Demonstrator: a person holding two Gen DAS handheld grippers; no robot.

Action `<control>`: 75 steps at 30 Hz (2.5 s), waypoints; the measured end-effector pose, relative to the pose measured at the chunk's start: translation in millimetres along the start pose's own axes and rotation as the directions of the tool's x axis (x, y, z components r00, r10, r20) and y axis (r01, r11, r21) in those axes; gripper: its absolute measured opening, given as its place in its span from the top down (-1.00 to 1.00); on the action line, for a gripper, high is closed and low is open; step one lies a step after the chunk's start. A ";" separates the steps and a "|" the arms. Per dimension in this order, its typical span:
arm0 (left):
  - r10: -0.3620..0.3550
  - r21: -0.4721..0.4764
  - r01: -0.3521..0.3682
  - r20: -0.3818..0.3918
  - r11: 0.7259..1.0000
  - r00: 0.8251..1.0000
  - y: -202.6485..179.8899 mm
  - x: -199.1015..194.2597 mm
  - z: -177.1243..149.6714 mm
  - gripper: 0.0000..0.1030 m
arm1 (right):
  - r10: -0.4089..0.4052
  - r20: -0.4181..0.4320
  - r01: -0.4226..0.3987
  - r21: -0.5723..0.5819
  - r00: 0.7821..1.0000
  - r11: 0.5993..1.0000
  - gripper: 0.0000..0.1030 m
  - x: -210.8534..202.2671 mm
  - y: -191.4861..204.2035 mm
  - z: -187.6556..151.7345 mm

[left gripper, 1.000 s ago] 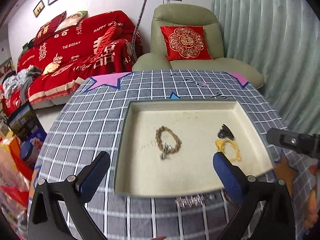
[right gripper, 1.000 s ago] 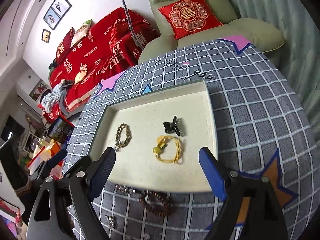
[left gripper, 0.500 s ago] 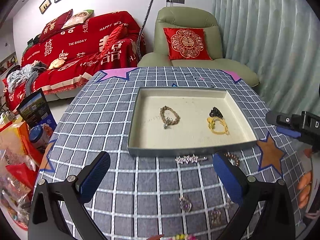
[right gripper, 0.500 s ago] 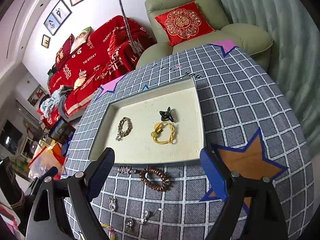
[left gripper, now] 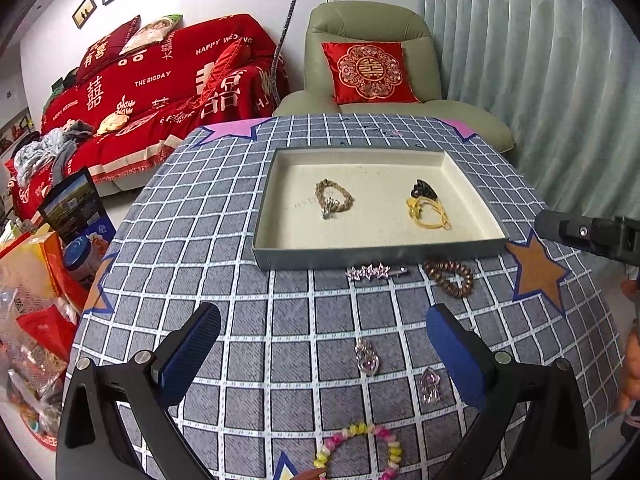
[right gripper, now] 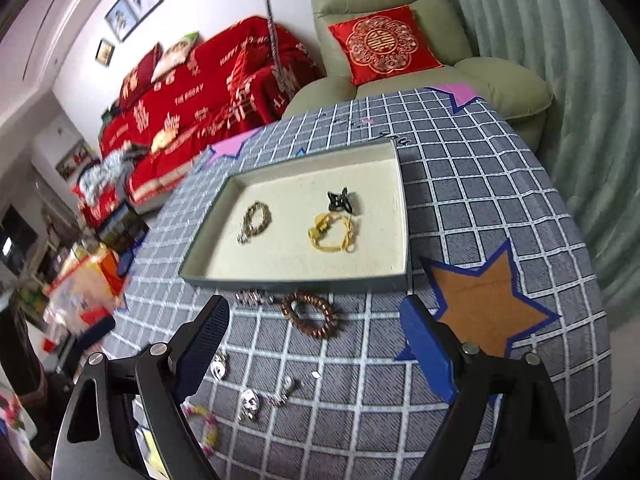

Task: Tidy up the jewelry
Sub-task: 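Withdraw both tools from the tray toward the remaining jewelry, then grasp the brown coiled bead bracelet with the right tool while the left tool grasps the pink heart pendant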

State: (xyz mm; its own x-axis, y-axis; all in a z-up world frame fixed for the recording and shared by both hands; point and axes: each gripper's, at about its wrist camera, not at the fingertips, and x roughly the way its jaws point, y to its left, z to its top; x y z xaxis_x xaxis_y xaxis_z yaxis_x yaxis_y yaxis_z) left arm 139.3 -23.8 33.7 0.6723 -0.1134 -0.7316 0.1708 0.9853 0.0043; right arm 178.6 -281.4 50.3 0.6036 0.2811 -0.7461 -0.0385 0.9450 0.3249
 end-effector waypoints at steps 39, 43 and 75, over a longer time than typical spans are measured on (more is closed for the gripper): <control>-0.040 -0.055 0.034 -0.121 0.998 0.992 19.1 32.7 -36.7 -1.00 | -0.044 -0.191 0.042 -0.017 0.981 0.999 -0.73 41.0 -19.0 -37.5; -0.055 -0.024 0.052 -0.127 0.998 0.990 9.0 42.2 -33.1 -1.00 | -0.054 -0.193 0.050 -0.026 0.980 0.998 -0.72 48.6 -19.2 -34.3; -0.088 0.100 0.108 -0.191 0.989 0.978 -22.1 69.5 -38.0 -0.16 | -0.167 -0.185 0.138 -0.158 0.968 0.978 0.12 111.6 11.5 -15.5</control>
State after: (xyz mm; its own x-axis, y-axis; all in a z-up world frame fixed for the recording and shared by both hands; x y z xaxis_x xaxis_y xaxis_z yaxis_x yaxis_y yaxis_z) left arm 154.9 -48.6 -43.1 0.5050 -0.1731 -0.8456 0.3141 0.9494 -0.0067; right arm 233.3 -236.5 -38.3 0.4433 0.1458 -0.8844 -0.0803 0.9892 0.1228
